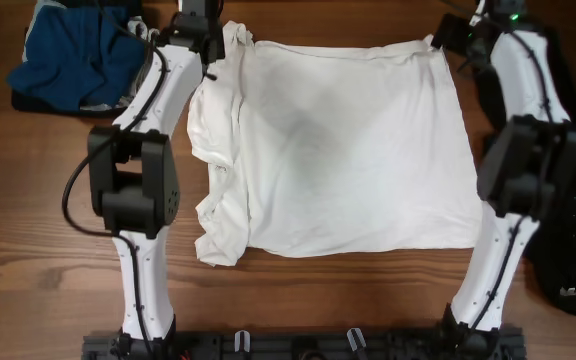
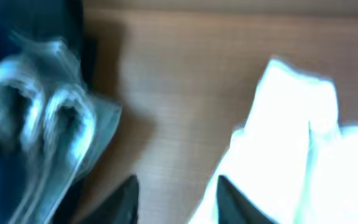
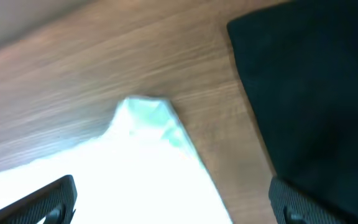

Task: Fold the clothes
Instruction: 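Release the shirt and pull both grippers back to the table edges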

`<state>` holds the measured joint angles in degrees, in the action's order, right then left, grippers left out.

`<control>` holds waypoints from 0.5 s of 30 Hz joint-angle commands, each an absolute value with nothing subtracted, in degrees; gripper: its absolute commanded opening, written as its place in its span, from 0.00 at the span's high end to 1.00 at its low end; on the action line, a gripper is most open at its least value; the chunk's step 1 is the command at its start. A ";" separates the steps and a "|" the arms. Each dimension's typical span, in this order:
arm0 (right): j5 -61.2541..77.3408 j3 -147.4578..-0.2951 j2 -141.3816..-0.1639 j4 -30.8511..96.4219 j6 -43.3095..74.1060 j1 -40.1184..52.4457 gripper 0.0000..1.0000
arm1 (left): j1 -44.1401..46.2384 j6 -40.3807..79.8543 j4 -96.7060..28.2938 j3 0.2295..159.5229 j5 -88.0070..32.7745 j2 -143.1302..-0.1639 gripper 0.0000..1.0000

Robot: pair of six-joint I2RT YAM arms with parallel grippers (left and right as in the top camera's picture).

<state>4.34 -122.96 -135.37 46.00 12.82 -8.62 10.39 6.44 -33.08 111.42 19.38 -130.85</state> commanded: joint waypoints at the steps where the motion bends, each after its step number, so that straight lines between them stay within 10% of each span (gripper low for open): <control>1: 8.64 -123.74 -119.57 54.04 13.23 -8.32 0.00 | 10.20 6.68 -44.40 112.14 12.60 -119.48 0.58; 15: 9.02 -117.84 -116.92 63.26 8.95 -8.23 0.00 | 0.23 -3.16 -61.52 101.41 -11.03 -123.24 0.54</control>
<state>8.12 -118.91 -116.62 64.07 10.17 -8.62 1.34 3.53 -63.53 104.09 -3.16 -122.93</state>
